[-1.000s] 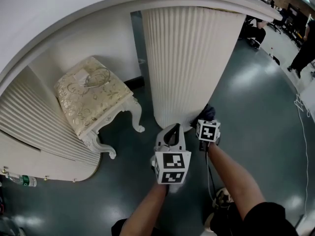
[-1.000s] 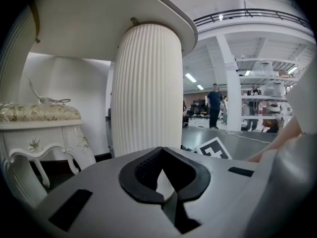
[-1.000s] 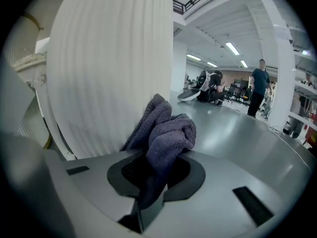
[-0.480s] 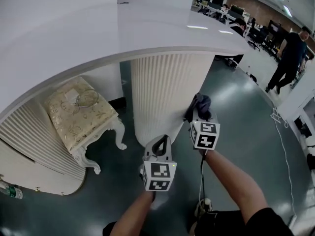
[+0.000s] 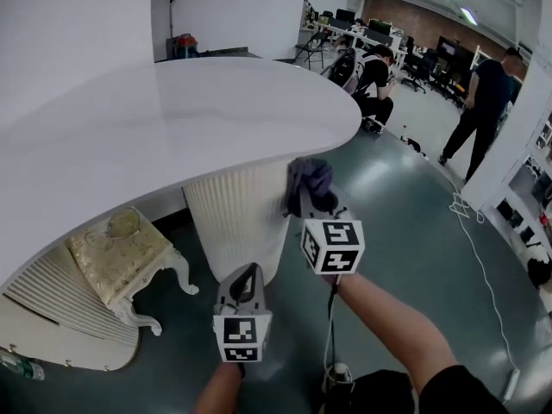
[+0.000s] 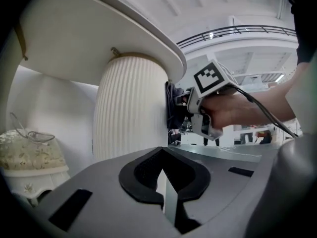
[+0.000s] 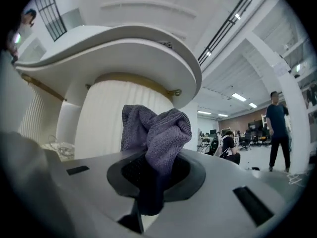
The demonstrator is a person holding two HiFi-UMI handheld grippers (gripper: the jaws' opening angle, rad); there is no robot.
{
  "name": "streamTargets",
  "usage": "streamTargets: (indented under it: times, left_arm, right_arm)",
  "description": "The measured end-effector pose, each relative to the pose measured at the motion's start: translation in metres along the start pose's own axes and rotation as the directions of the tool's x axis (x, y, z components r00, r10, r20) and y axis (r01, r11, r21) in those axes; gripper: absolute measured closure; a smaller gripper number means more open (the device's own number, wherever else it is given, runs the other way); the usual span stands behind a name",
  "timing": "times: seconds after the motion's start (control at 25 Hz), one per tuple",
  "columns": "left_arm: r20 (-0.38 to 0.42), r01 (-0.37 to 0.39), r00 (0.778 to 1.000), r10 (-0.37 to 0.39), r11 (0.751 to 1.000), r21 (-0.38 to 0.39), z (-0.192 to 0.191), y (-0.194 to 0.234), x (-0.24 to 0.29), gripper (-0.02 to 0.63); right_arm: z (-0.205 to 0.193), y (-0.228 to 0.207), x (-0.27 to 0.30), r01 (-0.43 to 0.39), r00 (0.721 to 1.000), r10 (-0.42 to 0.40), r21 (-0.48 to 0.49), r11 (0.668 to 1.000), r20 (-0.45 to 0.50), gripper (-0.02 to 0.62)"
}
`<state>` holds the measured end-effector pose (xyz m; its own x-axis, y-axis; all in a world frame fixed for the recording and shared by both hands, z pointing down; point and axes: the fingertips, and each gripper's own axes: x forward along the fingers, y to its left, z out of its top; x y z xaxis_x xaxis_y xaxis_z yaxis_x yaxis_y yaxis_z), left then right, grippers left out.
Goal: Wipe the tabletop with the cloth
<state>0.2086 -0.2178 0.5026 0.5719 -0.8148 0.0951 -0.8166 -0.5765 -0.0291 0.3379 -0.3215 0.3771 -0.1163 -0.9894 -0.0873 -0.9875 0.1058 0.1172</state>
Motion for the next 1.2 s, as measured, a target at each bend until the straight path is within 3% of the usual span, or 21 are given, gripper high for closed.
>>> streamTargets:
  times: [0.12,0.24,0.4,0.72,0.88,1.0,1.2]
  left_arm:
    - [0.015,-0.005,1.0,0.006,0.997,-0.078,0.034,-0.005,0.008,0.598]
    - [-0.003,-0.002,1.0,0.002,0.996,-0.084,0.066,-0.004,0.005,0.598]
    - [-0.117,-0.026,0.993,0.015,0.995,-0.093,0.094,-0.007,-0.028,0.598]
    - [-0.242,0.003,0.97,-0.019,0.998,-0.067,0.167,-0.035,-0.066,0.598]
    - [-0.263,-0.014,0.965,0.0,0.998,-0.054,0.209,-0.042,-0.076,0.598]
    - [-0.275,-0.046,0.961,0.017,0.994,-0.101,0.234,-0.044,-0.077,0.598]
    - [-0.309,-0.089,0.95,0.049,0.989,-0.117,0.269,-0.054,-0.075,0.598]
  right_arm:
    - [0.013,-0.012,-0.008,-0.053,0.999,0.053,0.016,0.998,0.005,0.551]
    - [0.026,-0.007,-0.01,-0.117,0.993,0.116,-0.026,0.993,-0.014,0.551]
    - [0.043,0.02,-0.038,-0.198,0.976,0.197,-0.006,0.98,-0.098,0.551]
    - [0.076,0.001,-0.085,-0.175,0.931,0.192,0.082,0.981,-0.31,0.551]
    - [0.103,-0.007,-0.103,-0.202,0.908,0.212,0.066,0.977,-0.361,0.551]
    - [0.122,-0.012,-0.109,-0.216,0.893,0.222,0.058,0.975,-0.393,0.551]
    - [0.148,-0.023,-0.111,-0.257,0.876,0.238,0.012,0.966,-0.419,0.551]
